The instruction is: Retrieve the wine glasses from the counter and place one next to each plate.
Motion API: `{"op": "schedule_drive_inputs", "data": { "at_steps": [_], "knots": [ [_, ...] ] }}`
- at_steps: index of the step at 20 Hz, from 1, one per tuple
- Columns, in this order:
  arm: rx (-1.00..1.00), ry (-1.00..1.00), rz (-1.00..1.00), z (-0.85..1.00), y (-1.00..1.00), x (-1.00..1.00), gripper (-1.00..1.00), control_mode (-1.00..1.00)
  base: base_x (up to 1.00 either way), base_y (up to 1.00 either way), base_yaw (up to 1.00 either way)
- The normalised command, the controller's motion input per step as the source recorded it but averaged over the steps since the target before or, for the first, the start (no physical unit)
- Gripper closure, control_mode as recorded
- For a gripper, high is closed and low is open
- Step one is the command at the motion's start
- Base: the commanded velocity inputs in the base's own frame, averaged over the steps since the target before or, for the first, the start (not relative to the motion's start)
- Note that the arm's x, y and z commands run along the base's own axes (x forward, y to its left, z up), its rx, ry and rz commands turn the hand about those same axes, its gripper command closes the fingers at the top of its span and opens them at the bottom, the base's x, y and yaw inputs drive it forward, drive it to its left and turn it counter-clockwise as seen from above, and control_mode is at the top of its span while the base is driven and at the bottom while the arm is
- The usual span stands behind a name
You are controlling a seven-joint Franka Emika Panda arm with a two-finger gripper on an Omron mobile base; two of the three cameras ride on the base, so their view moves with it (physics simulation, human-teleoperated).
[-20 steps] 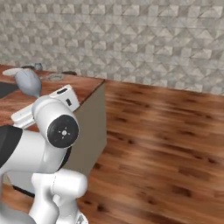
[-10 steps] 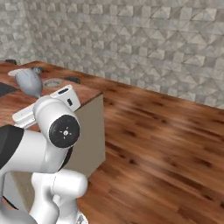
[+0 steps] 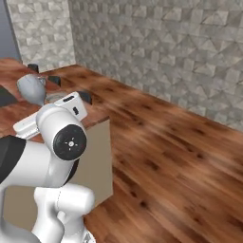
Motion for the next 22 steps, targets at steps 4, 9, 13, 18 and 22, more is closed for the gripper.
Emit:
{"op": "schedule_drive_inputs", "data": {
  "at_steps": [4, 9, 13, 18, 22],
  "knots": [
    [0.00, 0.00, 0.00, 0.00, 0.00, 0.00, 1.00, 1.00, 1.00, -0.97, 0.41],
    [0.00, 0.00, 0.00, 0.00, 0.00, 0.00, 1.00, 1.00, 1.00, -1.00, 0.37],
    [0.00, 0.00, 0.00, 0.00, 0.00, 0.00, 1.00, 1.00, 1.00, -1.00, 0.35],
    [0.00, 0.00, 0.00, 0.00, 0.00, 0.00, 1.00, 1.00, 1.00, -1.00, 0.37],
    [0.00, 0.00, 0.00, 0.00, 0.00, 0.00, 1.00, 1.00, 1.00, -0.97, 0.43]
  ]
}}
